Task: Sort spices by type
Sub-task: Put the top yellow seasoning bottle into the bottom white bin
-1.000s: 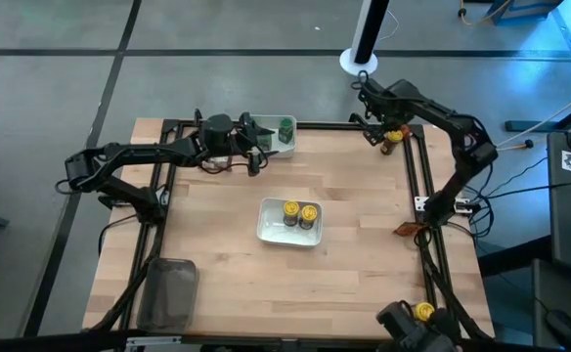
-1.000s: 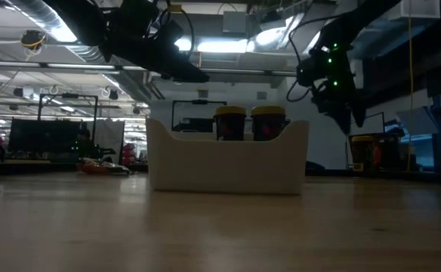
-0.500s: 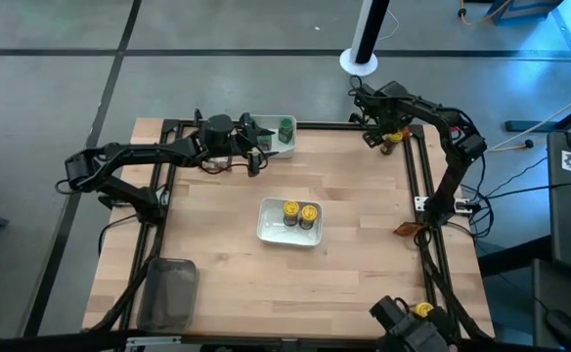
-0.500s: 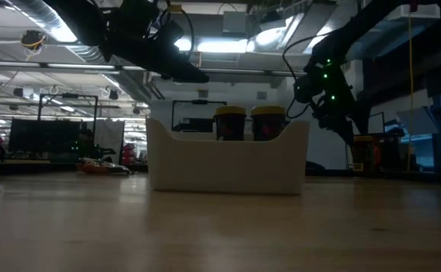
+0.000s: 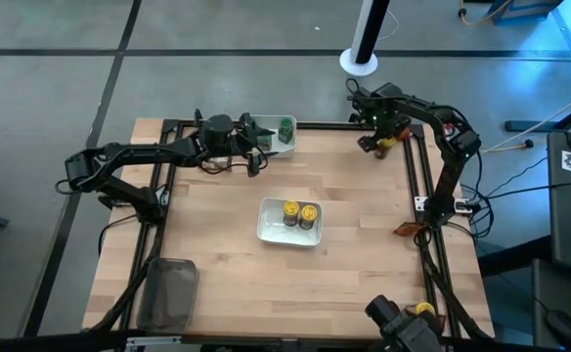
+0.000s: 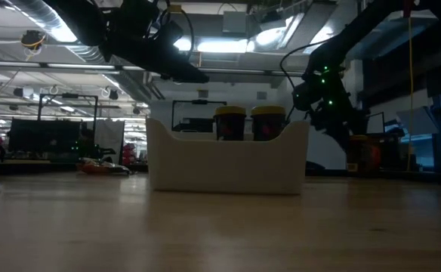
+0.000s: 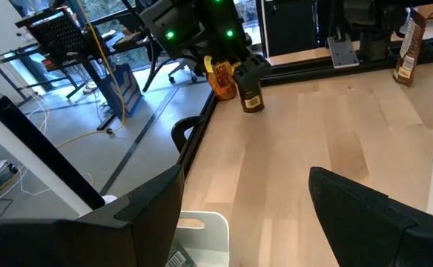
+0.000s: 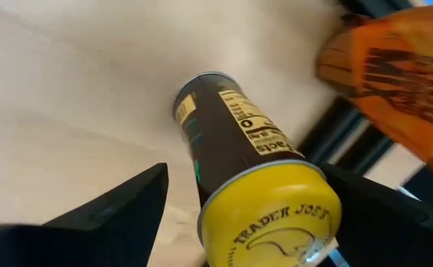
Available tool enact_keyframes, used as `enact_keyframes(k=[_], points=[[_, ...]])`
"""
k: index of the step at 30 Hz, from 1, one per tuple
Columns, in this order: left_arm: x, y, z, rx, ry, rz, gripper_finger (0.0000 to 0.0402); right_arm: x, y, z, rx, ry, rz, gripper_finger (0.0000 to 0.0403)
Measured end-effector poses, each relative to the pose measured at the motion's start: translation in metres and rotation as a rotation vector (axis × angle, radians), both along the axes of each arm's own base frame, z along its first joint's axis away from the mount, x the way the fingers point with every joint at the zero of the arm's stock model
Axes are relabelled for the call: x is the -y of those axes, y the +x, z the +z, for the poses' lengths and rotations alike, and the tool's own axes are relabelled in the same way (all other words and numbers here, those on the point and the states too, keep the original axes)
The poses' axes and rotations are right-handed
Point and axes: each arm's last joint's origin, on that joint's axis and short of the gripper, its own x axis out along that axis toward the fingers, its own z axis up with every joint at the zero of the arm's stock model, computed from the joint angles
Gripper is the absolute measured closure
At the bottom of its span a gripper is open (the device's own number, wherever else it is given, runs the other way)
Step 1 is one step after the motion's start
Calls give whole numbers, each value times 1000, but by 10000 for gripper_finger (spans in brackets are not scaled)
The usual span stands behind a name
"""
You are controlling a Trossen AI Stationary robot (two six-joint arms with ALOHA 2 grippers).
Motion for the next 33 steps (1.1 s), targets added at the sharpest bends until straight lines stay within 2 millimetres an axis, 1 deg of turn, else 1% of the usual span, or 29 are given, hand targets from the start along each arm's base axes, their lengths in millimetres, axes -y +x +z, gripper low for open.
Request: enact_keyframes(k=[4, 7, 13, 16, 24, 27, 30, 33], points=[[0, 0, -2, -21, -1, -2, 125, -2, 4, -1, 67, 44, 13, 72], [0, 0, -2, -22, 0, -3, 125, -5, 8, -1, 71, 50, 31, 72], [0, -1, -3, -45, 14, -9, 125, -23, 19, -8, 83, 37, 121, 72], [0, -1, -4, -52, 12, -9, 125, -31, 16, -13, 97, 25, 149, 72], [0, -1, -4, -49, 13, -8, 125, -46, 2, -29, 140, -22, 202, 72], [0, -1, -4, -48, 14, -8, 125, -48, 1, -31, 176, -69, 220, 72], [0, -1, -4, -48, 14, -8, 125, -47, 1, -27, 206, -109, 240, 72], [0, -1, -4, -48, 14, -8, 125, -46, 1, -27, 211, -115, 240, 72]])
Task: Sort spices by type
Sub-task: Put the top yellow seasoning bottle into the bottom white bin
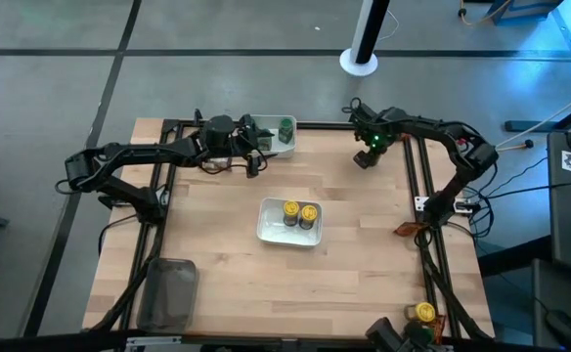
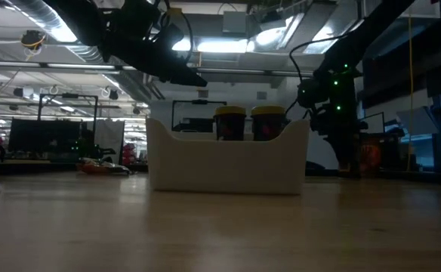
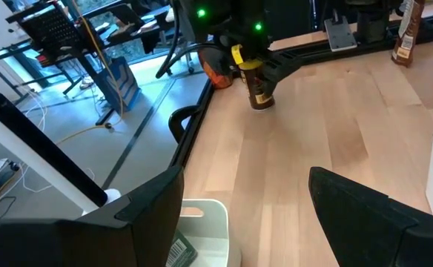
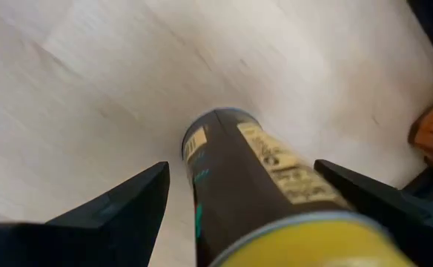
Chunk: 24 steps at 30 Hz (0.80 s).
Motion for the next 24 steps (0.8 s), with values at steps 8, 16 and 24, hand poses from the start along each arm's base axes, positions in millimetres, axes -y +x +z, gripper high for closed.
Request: enact_keyframes(k=[8, 16, 24], points=[[0, 0, 0, 0, 0, 0, 125, -2, -2, 0, -19, 20, 4, 101], [0, 0, 0, 0, -2, 1, 125, -2, -2, 0, -23, 24, 48, 206], [0, 0, 0, -1, 1, 0, 125, -6, -1, 2, -32, 32, 85, 206]])
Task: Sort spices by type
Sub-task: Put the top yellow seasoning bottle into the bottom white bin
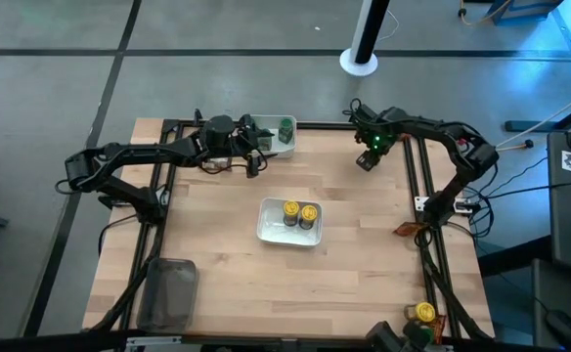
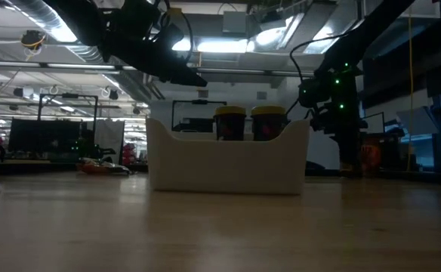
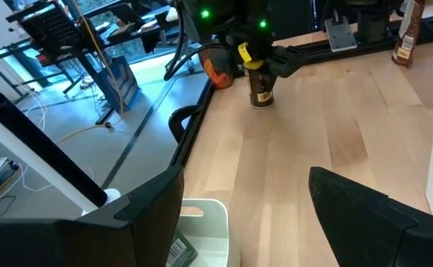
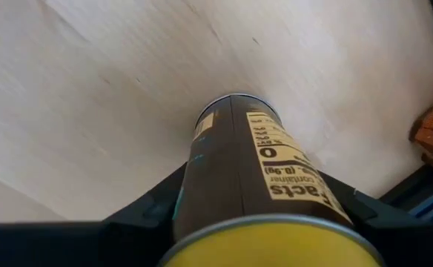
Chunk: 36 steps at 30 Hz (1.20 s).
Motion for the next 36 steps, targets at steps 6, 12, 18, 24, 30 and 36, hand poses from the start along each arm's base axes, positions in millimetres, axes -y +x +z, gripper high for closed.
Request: enact_keyframes(k=[6, 12, 18, 24, 30, 36], points=[[0, 0, 1, -2, 34, -4, 125, -16, 9, 20, 47, -60, 66, 206], [0, 0, 1, 3, 21, 1, 125, -36, 32, 53, 138, -140, 169, 206], [0, 0, 0, 4, -4, 8, 125, -61, 66, 89, 253, -211, 298, 205], [2, 1, 0, 6, -32, 9, 125, -92, 94, 119, 381, -265, 409, 204], [18, 8, -1, 7, -48, -46, 125, -120, 114, 129, 520, -279, 524, 205], [36, 16, 1, 23, -48, -111, 125, -142, 129, 129, 589, -271, 610, 204]])
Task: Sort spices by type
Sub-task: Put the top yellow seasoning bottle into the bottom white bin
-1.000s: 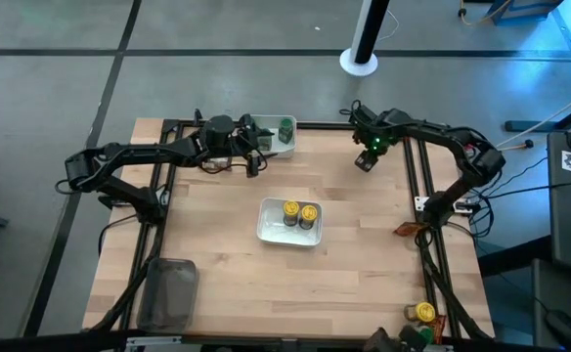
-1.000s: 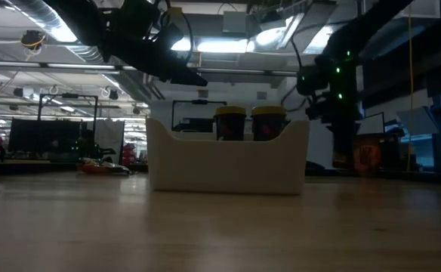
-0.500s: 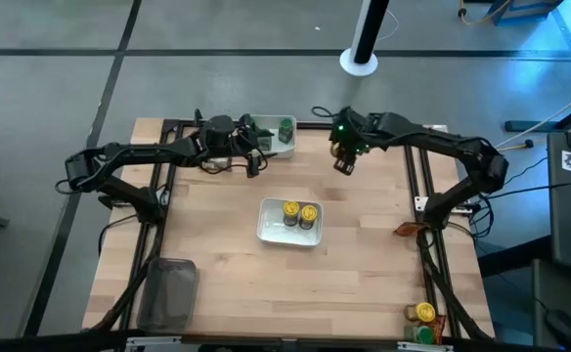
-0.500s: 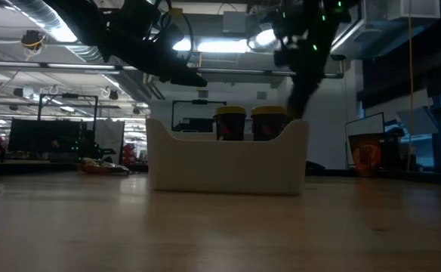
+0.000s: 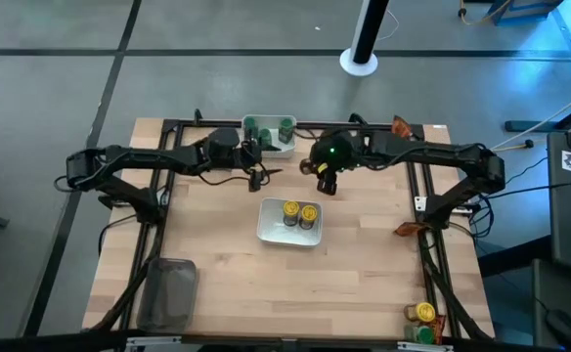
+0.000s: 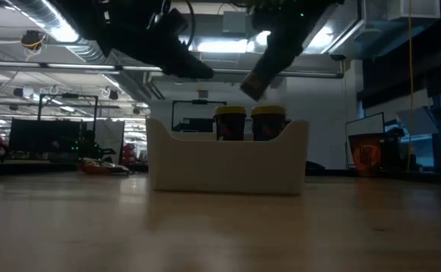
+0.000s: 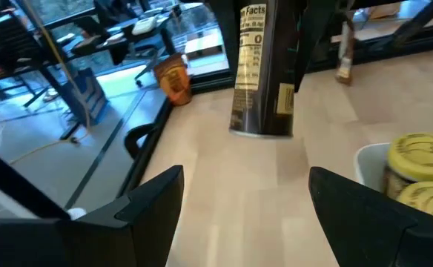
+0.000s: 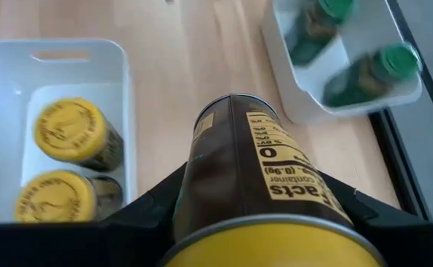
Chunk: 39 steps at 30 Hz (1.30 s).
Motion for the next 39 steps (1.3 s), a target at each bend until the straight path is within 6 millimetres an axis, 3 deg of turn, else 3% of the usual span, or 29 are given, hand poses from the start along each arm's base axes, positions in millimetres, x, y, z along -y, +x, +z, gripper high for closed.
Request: enact_keyframes(k=[12, 16, 23, 27, 32, 39], points=[[19, 7, -2, 13, -95, -16, 134, -29, 28, -8, 87, -67, 158, 204], [26, 9, -2, 10, -108, -36, 181, -35, 29, -7, 97, -71, 177, 204], [41, 12, -2, 3, -72, -102, 309, -38, 31, -6, 110, -72, 186, 204], [42, 12, -2, 0, -70, -106, 363, -40, 31, -6, 109, -72, 192, 204], [41, 11, -3, -16, -84, -102, 394, -45, 32, -6, 122, -76, 212, 204], [42, 11, -3, -22, -81, -104, 394, -46, 34, -5, 144, -84, 212, 205]])
